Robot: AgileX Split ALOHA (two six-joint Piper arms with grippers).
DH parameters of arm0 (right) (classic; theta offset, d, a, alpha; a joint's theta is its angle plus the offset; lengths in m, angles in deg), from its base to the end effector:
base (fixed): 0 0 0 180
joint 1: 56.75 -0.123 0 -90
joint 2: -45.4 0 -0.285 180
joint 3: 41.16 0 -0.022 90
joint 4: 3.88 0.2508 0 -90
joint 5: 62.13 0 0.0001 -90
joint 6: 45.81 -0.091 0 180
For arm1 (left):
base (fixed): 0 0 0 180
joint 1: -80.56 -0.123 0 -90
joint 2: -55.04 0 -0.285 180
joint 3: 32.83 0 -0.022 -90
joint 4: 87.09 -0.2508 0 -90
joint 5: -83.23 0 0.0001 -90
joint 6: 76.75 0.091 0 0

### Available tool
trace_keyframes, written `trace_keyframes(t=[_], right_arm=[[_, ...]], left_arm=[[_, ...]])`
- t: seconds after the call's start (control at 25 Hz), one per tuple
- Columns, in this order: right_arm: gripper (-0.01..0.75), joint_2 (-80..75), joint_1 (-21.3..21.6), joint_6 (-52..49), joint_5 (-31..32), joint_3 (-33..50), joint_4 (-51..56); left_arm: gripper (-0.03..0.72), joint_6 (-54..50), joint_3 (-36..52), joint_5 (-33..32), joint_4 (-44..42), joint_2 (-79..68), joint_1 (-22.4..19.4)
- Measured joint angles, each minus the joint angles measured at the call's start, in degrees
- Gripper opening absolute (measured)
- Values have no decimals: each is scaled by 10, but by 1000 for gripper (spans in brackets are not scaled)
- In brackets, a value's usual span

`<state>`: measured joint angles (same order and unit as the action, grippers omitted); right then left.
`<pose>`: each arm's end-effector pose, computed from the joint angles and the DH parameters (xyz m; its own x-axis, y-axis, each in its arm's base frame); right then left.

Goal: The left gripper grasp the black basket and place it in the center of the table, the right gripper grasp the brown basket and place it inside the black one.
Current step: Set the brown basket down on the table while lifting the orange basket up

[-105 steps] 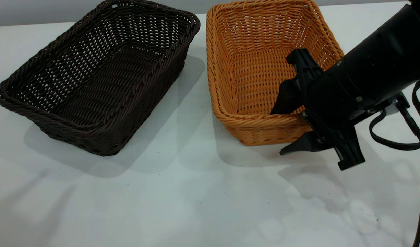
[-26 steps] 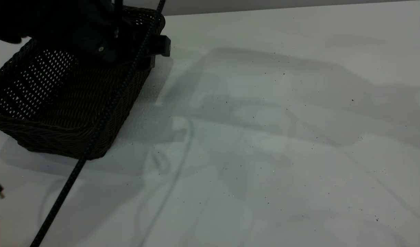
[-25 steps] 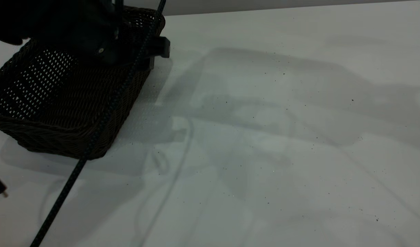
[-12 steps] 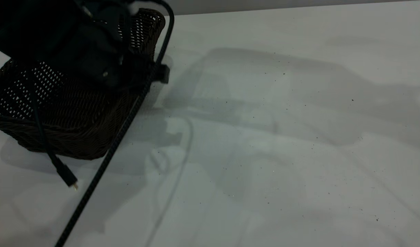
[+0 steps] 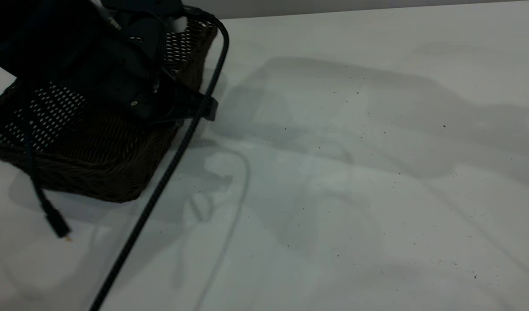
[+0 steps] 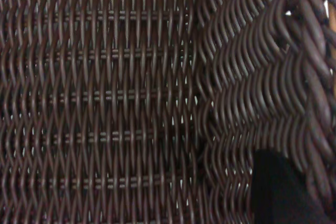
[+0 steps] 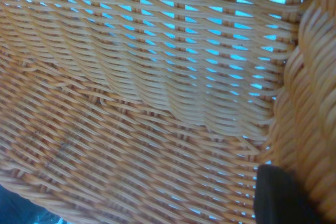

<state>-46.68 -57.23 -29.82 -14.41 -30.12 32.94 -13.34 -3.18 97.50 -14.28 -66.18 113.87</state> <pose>0.3065 0.0430 0.3059 -0.8490 0.1600 -0.5035 -0.1088 0.8797 0.4629 0.2940 -0.1676 0.0845 -0.7548 0.3163 -0.5746 0.3125 0.9436 0.1091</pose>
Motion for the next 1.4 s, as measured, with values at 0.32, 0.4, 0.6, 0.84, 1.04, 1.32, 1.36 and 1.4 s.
trace_keyframes(t=[0.32,0.4,0.6,0.84,1.04,1.32,1.36,1.4], right_arm=[[99,0,0,4,-20,0,-3],[99,0,0,4,-26,0,-1],[99,0,0,7,-32,0,-1],[99,0,0,16,-33,0,-2],[99,0,0,16,-33,0,-2],[99,0,0,16,-34,0,0],[99,0,0,16,-34,0,0],[99,0,0,16,-34,0,0]], left_arm=[[115,183,3,-143,-1,33,0],[115,230,4,-174,-1,45,0],[114,267,4,-247,-6,60,0],[114,268,37,-315,-105,60,0],[114,249,85,-336,-215,79,0],[114,247,89,-370,-324,99,0],[114,247,89,-373,-333,99,0],[114,248,89,-376,-345,99,0]])
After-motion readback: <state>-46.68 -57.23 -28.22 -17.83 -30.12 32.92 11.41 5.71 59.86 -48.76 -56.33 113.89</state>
